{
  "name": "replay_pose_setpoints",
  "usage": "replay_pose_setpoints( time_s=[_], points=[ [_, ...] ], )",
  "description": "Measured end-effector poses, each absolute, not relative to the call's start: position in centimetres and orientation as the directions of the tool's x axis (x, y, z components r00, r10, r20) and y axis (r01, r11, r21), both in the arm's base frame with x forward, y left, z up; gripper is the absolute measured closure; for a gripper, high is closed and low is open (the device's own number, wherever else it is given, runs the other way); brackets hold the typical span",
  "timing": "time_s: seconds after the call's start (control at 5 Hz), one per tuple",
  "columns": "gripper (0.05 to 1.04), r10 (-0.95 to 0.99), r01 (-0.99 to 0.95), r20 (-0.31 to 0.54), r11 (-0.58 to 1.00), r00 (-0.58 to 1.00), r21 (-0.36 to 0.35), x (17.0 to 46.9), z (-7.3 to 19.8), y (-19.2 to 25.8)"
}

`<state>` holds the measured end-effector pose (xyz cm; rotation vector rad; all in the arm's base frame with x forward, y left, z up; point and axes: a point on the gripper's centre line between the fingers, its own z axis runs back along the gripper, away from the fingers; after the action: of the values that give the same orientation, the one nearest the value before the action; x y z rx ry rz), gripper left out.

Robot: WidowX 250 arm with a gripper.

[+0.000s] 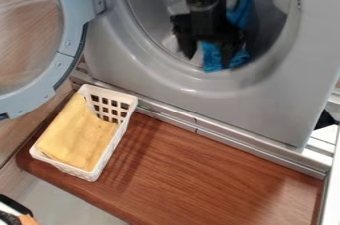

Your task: Put the blue cloth in the tray

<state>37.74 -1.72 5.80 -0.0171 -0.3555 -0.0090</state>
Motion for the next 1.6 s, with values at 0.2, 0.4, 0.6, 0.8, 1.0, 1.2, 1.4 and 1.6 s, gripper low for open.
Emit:
replay_pose_setpoints(
  time_s=[0.2, 0.4, 0.6, 0.8, 1.0, 1.2, 1.4, 1.6],
  points=[
    [0.083, -0.002, -0.006, 0.326, 1.0, 0.945, 0.024, 36.7, 4.4, -1.0],
    [0.083, 0.002, -0.004, 0.335, 1.0, 0.942, 0.006, 36.7, 4.4, -1.3],
    [0.083, -0.013, 0.019, 0.342, 1.0, 0.939, -0.015, 36.7, 4.4, -1.7],
    [0.083, -0.054, 0.092, 0.406, 0.993, 0.912, -0.073, 36.0, 8.9, -2.4],
    [0.083, -0.036, 0.096, 0.455, 0.989, 0.89, -0.109, 35.7, 11.6, -2.5],
    [0.083, -0.001, 0.052, 0.423, 0.993, 0.906, -0.109, 37.7, 9.0, -2.3],
    [0.083, 0.028, 0.023, 0.433, 0.994, 0.901, -0.111, 38.9, 7.2, -2.1],
    [0.083, 0.046, 0.006, 0.452, 0.994, 0.891, -0.112, 39.4, 5.3, -2.0]
  ],
)
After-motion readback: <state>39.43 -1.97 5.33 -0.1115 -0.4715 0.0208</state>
